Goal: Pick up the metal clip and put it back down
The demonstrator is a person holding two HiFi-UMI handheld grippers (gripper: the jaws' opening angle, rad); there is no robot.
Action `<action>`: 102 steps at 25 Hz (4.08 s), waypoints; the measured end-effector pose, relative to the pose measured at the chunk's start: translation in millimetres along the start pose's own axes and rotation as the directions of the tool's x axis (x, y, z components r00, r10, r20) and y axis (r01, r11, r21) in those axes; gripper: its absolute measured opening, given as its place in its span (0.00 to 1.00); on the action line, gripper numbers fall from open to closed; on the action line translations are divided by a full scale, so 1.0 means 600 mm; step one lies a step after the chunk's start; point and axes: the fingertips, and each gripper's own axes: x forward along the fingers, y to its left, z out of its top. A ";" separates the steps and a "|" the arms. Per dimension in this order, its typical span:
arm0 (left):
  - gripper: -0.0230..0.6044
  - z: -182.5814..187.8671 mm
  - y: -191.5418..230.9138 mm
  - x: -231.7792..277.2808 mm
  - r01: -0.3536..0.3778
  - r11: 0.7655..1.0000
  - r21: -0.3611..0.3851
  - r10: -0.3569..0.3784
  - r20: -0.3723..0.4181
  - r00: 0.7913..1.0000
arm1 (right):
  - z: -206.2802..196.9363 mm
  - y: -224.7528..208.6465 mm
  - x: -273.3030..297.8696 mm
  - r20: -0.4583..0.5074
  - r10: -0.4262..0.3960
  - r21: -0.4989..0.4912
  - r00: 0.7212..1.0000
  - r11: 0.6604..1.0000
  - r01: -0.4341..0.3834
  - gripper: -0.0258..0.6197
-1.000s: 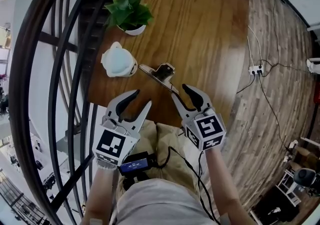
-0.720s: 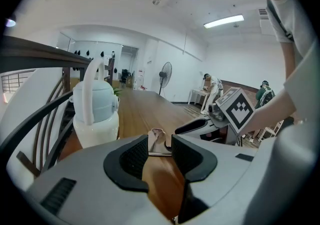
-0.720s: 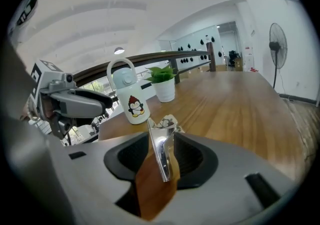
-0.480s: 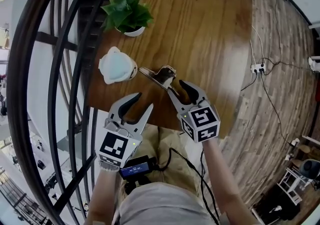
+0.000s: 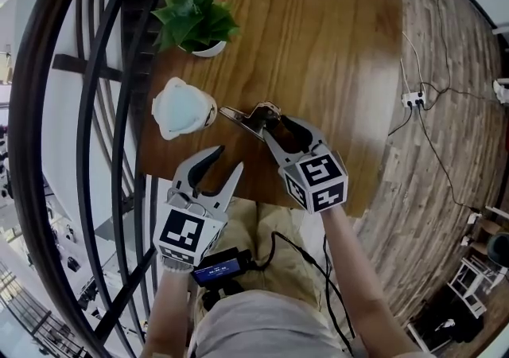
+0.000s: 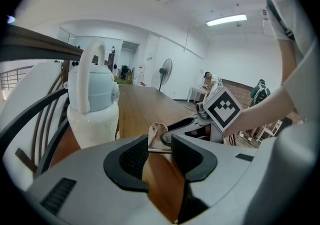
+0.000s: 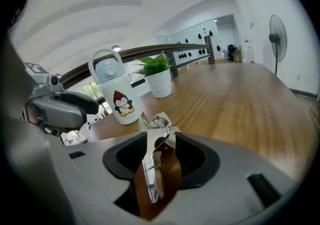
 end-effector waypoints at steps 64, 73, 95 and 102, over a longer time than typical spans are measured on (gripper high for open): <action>0.27 -0.047 -0.006 0.105 0.161 0.774 -0.613 -0.159 0.058 0.986 | 0.024 0.033 -0.101 0.197 0.151 0.128 0.969 0.976 -0.178 0.12; 0.27 -0.029 -0.016 0.101 0.259 0.690 -0.675 -0.204 0.163 0.965 | 0.024 0.043 -0.120 0.229 0.165 0.140 0.959 0.970 -0.201 0.12; 0.26 0.062 -0.047 0.053 0.374 0.761 -0.530 -0.294 0.231 0.927 | 0.063 0.079 -0.179 0.277 0.162 0.089 0.947 0.977 -0.193 0.12; 0.26 0.132 -0.071 0.018 0.412 0.783 -0.467 -0.314 0.275 0.909 | 0.100 0.097 -0.223 0.327 0.134 0.064 0.935 0.984 -0.164 0.12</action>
